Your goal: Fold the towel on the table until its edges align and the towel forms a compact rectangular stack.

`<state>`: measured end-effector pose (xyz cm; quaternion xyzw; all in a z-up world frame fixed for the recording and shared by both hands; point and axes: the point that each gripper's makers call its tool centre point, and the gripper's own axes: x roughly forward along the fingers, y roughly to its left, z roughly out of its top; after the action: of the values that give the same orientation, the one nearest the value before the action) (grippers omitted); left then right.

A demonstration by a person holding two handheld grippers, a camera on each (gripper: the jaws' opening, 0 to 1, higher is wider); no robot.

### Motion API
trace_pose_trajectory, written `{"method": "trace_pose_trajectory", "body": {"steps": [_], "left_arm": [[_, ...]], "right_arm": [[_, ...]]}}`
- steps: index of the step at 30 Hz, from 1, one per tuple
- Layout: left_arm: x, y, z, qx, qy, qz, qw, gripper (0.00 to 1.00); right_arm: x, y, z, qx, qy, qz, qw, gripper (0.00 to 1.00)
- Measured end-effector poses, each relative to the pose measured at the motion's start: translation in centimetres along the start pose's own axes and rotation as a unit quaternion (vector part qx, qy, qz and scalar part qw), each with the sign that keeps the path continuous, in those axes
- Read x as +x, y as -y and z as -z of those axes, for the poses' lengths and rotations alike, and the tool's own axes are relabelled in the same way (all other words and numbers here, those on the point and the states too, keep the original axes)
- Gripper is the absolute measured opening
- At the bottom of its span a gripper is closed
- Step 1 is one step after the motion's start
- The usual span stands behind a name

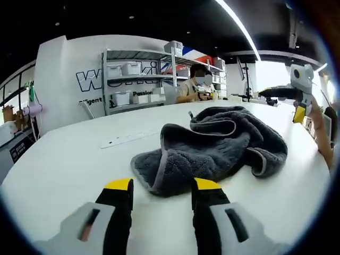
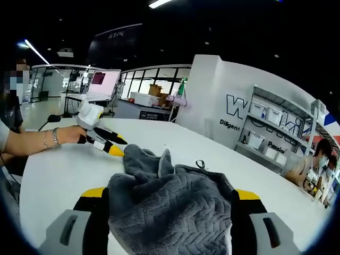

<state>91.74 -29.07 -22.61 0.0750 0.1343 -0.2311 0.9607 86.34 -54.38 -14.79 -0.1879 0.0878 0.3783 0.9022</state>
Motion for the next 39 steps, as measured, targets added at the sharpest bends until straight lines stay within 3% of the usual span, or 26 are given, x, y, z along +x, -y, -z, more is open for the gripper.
{"method": "trace_pose_trajectory", "body": {"steps": [6,11,16,29,34,39], "left_arm": [[0.2,0.7,0.0,0.004,0.002,0.015,0.9999,0.25],[0.2,0.6,0.1,0.002,0.002,0.014,0.9999,0.22],[-0.1,0.4,-0.1,-0.017,0.011,0.019,0.9996,0.09],[-0.7,1.8,-1.6,-0.047,0.032,0.053,0.9969,0.03],[-1.6,3.5,-3.7,-0.106,0.063,0.096,0.9877,0.03],[-2.6,4.8,-5.7,-0.185,0.092,0.143,0.968,0.03]], "right_arm": [[-0.1,0.1,-0.1,0.001,0.002,0.002,1.0,0.99],[-0.1,0.0,0.0,0.0,0.0,0.001,1.0,0.99],[-0.1,0.0,0.0,-0.001,-0.001,-0.001,1.0,0.99],[-0.1,0.2,0.0,0.002,-0.002,0.001,1.0,0.99],[-0.1,0.3,0.0,0.004,-0.001,0.001,1.0,0.99],[-0.3,0.5,0.0,0.007,0.002,0.002,1.0,0.99]]}}
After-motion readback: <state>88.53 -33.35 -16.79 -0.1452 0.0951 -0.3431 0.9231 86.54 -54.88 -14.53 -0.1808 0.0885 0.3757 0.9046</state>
